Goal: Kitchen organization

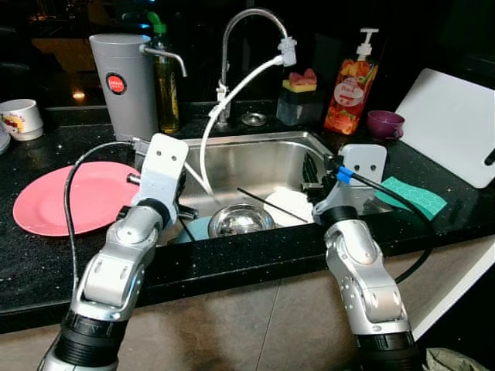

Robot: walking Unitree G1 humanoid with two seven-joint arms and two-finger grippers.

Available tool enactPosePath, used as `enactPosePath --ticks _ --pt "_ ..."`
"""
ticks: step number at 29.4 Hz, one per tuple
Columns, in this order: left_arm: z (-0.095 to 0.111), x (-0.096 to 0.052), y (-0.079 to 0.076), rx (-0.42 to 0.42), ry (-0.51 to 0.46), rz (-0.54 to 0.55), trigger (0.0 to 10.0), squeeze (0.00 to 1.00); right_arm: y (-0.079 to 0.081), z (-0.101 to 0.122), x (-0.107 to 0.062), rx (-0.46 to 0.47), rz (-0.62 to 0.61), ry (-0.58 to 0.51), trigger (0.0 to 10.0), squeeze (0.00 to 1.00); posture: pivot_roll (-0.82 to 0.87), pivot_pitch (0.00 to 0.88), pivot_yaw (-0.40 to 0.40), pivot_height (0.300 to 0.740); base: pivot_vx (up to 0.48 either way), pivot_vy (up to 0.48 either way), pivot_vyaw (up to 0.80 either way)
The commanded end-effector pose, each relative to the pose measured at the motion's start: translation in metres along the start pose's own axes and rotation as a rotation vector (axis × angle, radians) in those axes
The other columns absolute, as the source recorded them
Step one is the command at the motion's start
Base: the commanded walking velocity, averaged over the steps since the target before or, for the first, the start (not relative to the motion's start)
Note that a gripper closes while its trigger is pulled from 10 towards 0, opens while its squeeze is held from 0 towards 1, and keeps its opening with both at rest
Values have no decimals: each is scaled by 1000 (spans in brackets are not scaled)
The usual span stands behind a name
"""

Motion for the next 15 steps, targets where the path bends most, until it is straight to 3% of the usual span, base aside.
enactPosePath --ticks 1,15 --pt "-4 -2 -1 1 0 12 10000 0 -4 1 -1 -7 -9 6 10000 0 115 122 -39 740 0 0 0" --pt "-5 -4 -1 -6 -18 55 10000 0 -3 -1 -1 -7 -8 30 10000 0 124 147 -61 740 0 0 0"
Point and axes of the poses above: a point about 5 cm out from each wrist's last joint towards the gripper, its own x axis pointing out of the wrist towards the gripper, its own z axis along the axis of the wrist's last joint, y = z × x, the point moved 4 cm from there along x, pointing out of the wrist towards the gripper, and after that the axes turned 3 degrees about x, right-handed, at the moved point
